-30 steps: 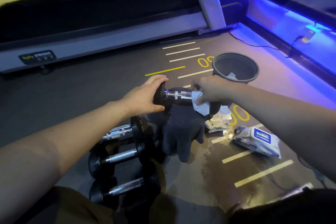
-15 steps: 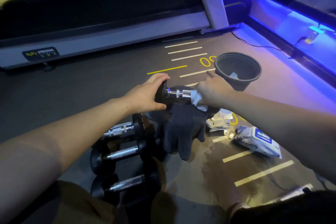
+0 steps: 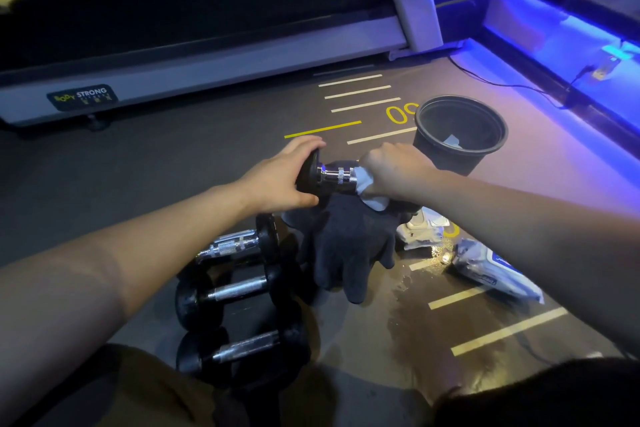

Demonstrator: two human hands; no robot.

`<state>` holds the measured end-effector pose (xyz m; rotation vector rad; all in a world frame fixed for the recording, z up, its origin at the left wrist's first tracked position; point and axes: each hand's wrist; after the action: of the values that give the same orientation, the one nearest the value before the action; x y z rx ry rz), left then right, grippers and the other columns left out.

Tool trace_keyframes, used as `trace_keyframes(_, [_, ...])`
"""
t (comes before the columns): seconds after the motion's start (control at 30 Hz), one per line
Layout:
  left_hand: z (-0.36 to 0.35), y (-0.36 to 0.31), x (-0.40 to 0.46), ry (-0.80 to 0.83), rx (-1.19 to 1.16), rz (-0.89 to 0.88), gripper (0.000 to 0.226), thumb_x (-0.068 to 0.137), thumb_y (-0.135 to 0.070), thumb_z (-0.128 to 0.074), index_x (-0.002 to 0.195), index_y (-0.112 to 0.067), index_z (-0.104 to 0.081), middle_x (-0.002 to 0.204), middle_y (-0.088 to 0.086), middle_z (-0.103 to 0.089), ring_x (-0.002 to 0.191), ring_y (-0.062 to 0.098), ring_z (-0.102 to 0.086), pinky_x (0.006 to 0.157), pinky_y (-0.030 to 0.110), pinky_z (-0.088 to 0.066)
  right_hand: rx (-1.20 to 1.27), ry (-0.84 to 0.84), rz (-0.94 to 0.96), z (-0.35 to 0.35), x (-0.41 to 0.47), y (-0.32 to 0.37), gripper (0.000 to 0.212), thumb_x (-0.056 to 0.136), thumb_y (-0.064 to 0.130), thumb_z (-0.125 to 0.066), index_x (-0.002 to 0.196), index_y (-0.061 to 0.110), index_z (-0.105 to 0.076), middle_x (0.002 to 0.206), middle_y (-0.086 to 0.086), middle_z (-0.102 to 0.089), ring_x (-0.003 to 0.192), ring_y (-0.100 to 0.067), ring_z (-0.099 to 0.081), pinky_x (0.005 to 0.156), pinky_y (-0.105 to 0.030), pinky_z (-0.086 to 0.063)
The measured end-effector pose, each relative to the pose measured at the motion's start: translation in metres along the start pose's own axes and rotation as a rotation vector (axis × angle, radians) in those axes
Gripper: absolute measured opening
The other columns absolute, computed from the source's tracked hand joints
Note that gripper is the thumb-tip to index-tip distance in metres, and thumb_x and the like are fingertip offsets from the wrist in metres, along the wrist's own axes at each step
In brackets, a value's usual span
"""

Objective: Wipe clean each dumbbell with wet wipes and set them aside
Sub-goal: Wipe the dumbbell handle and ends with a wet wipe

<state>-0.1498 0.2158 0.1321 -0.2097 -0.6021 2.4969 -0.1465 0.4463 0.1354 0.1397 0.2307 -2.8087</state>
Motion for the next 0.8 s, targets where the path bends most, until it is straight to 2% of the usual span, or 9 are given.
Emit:
trace_keyframes(0.13, [-0.001, 0.0, 0.0, -0.003, 0.004, -0.01, 0.096, 0.076, -0.032, -0.081, 0.154, -0.028, -0.026, 0.161, -0.017, -0.017, 0.139, 0.01, -0.037, 0.101, 0.031, -0.04, 0.016, -0.022, 0.008, 0.003, 0.007, 0.012, 0.041, 0.078, 0.046, -0.072, 0.099, 0.011, -0.064, 0.096, -0.013, -0.065, 0.092, -0.035, -0.063, 0.066, -0.032, -0.039])
trace_keyframes(0.27, [-0.002, 0.004, -0.002, 0.005, -0.019, -0.014, 0.097, 0.075, -0.031, -0.082, 0.154, -0.027, -0.027, 0.161, -0.017, -0.018, 0.135, 0.01, -0.042, 0.105, 0.035, -0.043, 0.087, -0.034, -0.003, 0.001, 0.014, 0.027, 0.049, 0.077, 0.051, -0.075, 0.107, 0.013, -0.066, 0.105, -0.013, -0.067, 0.102, -0.034, -0.062, 0.07, -0.033, -0.038])
trace_keyframes(0.37, [-0.003, 0.004, -0.002, -0.005, -0.031, -0.034, 0.096, 0.075, -0.03, -0.082, 0.154, -0.026, -0.028, 0.161, -0.015, -0.019, 0.138, 0.01, -0.039, 0.106, 0.033, -0.042, 0.182, -0.04, -0.027, 0.001, 0.021, 0.039, 0.041, 0.077, 0.046, -0.074, 0.1, 0.014, -0.067, 0.101, -0.011, -0.067, 0.1, -0.033, -0.063, 0.07, -0.032, -0.04])
trace_keyframes(0.5, [-0.003, 0.002, 0.0, -0.013, -0.017, -0.039, 0.095, 0.076, -0.029, -0.081, 0.154, -0.025, -0.027, 0.161, -0.014, -0.018, 0.14, 0.008, -0.035, 0.1, 0.027, -0.039, 0.244, -0.049, -0.062, 0.002, 0.027, 0.049, 0.023, 0.076, 0.036, -0.069, 0.084, 0.018, -0.057, 0.086, -0.009, -0.061, 0.094, -0.035, -0.065, 0.067, -0.031, -0.04])
trace_keyframes(0.63, [-0.001, 0.003, 0.001, 0.0, -0.006, -0.043, 0.093, 0.077, -0.031, -0.08, 0.153, -0.029, -0.027, 0.16, -0.017, -0.017, 0.138, 0.008, -0.037, 0.1, 0.03, -0.041, 0.116, -0.017, -0.024, 0.002, 0.022, 0.04, 0.042, 0.079, 0.048, -0.072, 0.103, 0.015, -0.066, 0.102, -0.011, -0.067, 0.101, -0.034, -0.064, 0.07, -0.032, -0.039])
trace_keyframes(0.8, [-0.001, -0.001, 0.003, -0.007, 0.008, -0.048, 0.09, 0.078, -0.03, -0.08, 0.152, -0.03, -0.03, 0.159, -0.018, -0.02, 0.136, 0.008, -0.039, 0.095, 0.024, -0.037, -0.042, 0.036, -0.002, 0.004, 0.006, 0.017, 0.056, 0.079, 0.056, -0.071, 0.113, 0.012, -0.063, 0.108, -0.012, -0.066, 0.102, -0.033, -0.064, 0.069, -0.034, -0.041])
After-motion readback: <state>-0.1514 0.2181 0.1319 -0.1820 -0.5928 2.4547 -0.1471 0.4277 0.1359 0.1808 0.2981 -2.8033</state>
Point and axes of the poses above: each hand's wrist, its own x-axis towards the middle knuckle, its own z-axis out of the back of the hand, y = z × x
